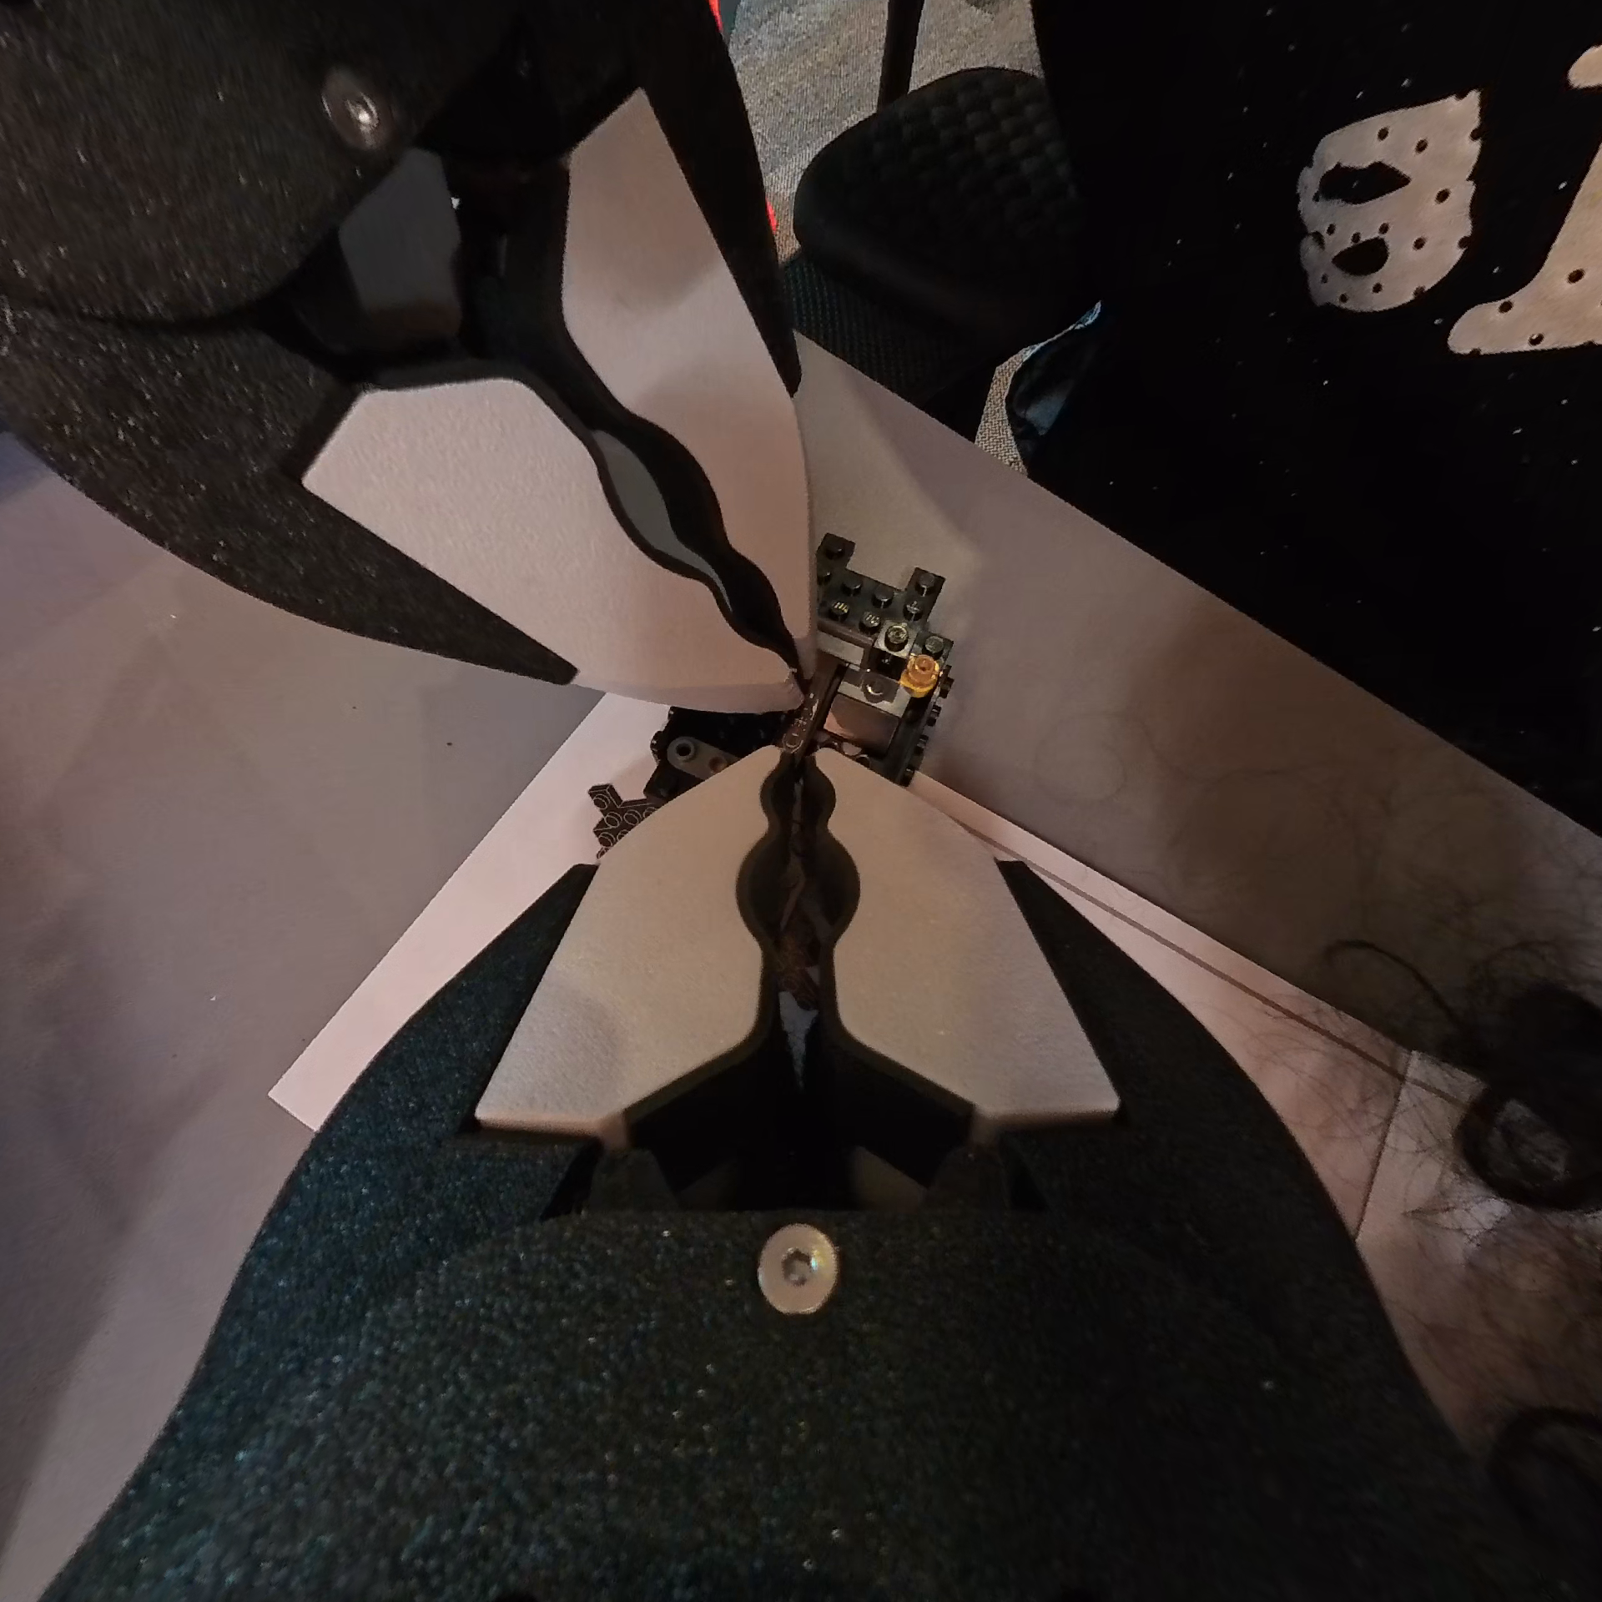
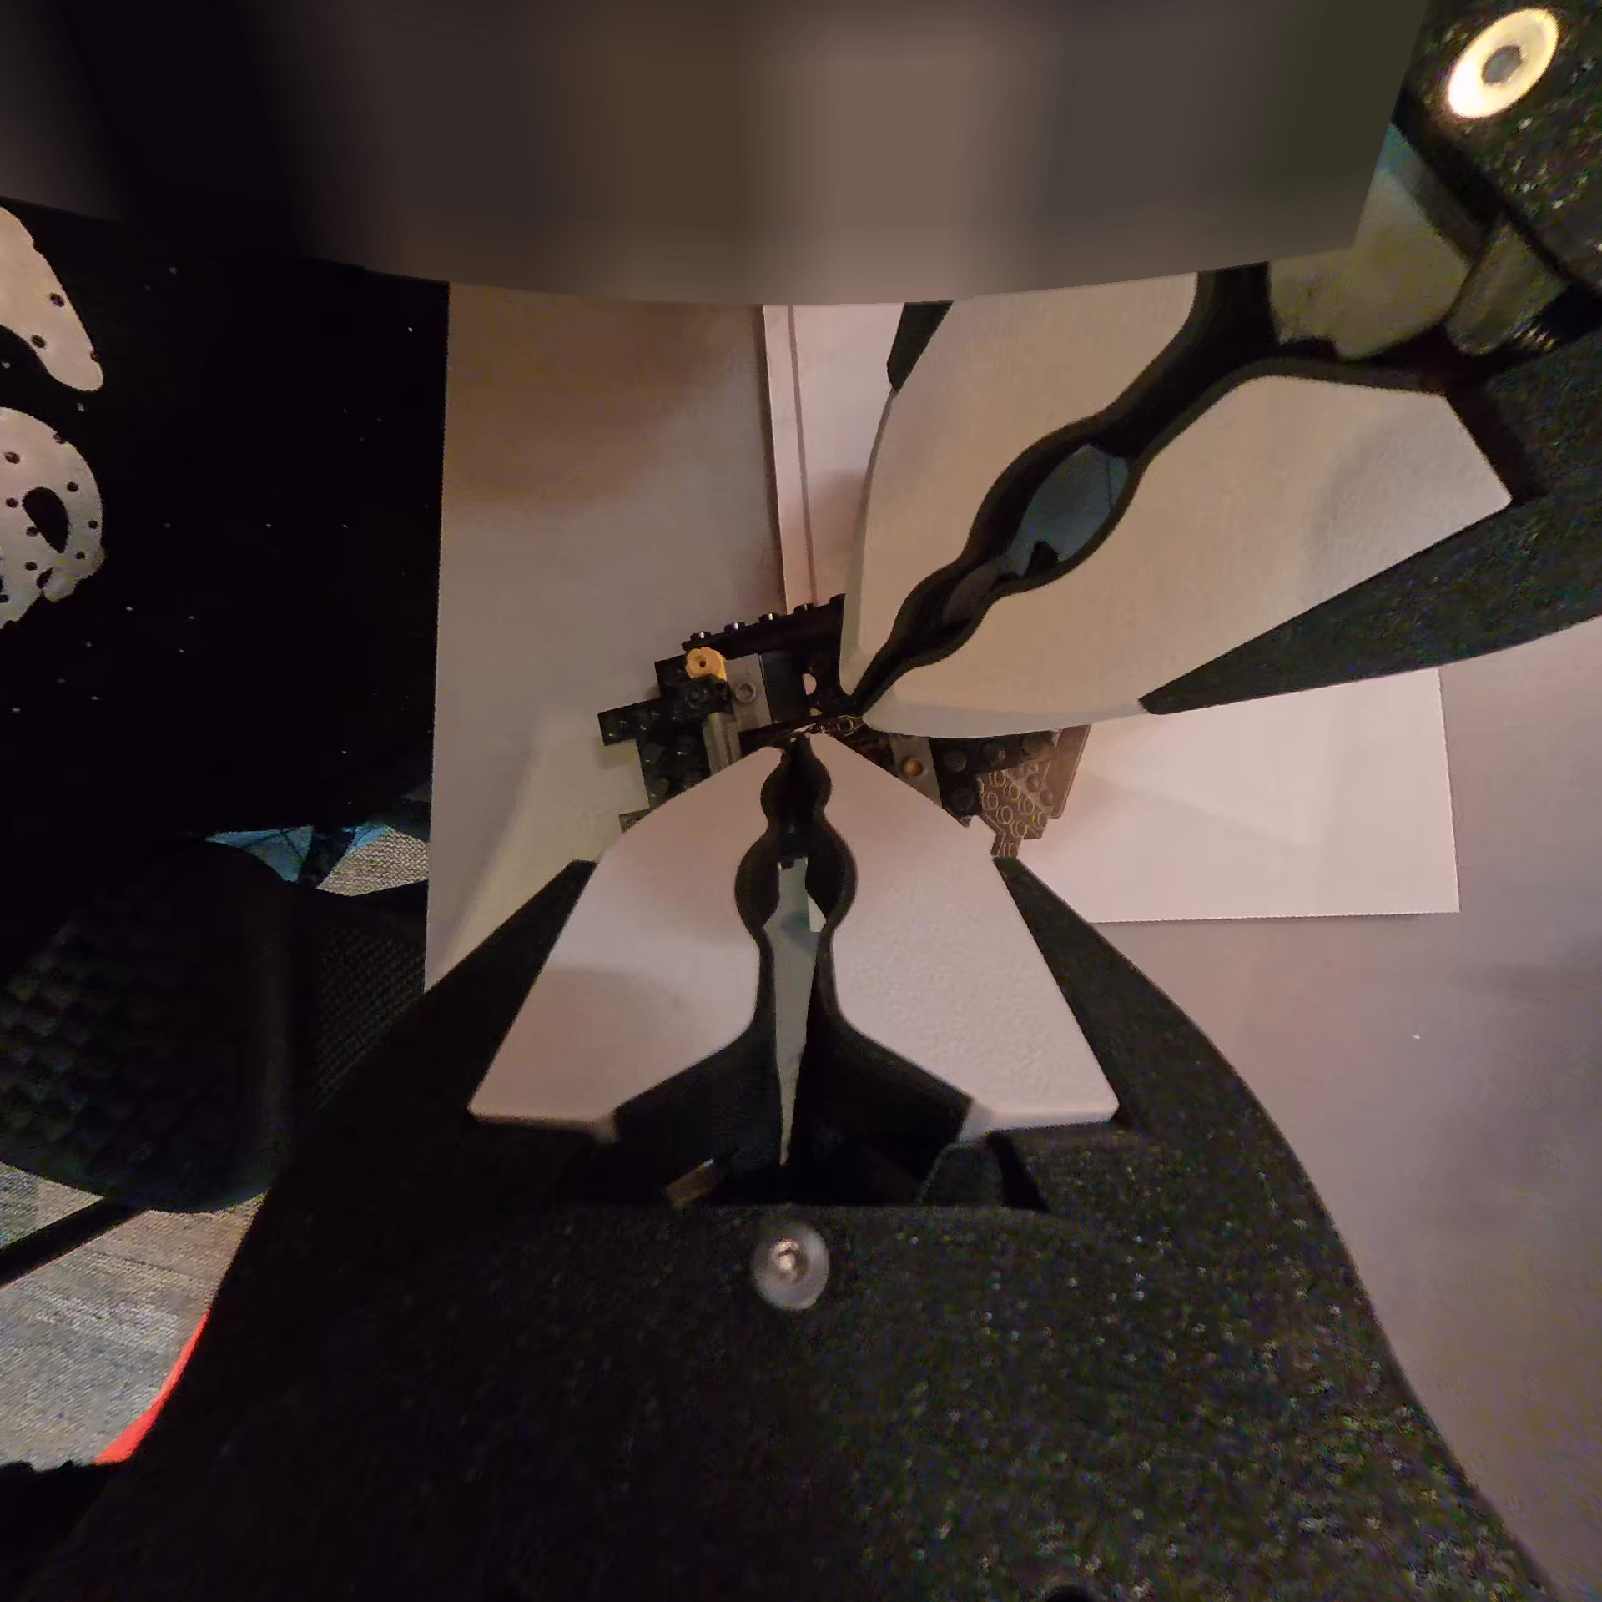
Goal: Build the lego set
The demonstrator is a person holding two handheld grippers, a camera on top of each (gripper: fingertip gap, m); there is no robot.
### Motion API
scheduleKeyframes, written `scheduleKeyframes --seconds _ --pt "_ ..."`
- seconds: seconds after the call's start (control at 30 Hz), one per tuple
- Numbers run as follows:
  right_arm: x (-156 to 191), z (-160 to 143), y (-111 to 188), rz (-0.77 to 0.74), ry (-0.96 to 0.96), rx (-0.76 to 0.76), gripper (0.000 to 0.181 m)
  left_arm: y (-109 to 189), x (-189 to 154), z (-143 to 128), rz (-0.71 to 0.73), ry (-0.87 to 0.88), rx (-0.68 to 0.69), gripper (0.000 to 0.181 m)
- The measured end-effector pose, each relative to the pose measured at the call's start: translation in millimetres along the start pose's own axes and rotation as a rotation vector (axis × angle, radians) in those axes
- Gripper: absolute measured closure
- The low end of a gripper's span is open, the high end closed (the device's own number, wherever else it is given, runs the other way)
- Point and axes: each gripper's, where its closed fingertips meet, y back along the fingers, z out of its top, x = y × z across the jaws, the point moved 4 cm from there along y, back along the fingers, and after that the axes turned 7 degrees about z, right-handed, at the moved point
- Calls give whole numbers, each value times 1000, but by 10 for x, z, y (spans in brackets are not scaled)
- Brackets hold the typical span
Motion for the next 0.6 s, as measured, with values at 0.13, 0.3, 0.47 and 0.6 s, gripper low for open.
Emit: scheduleKeyframes --seconds 0.13,0.3,0.47,0.6 --pt "-4 13 0 5 3 1 181 -3 2 -2 0 1 0 180" --pt "-4 18 -2 20 9 6 181 -13 10 -3 -2 -1 0 180" --pt "-1 21 -7 39 12 -1 181 -13 14 0 -3 -2 -1 180" --pt "-8 6 60 16 15 0 181 -5 12 -1 -4 -3 -2 181"
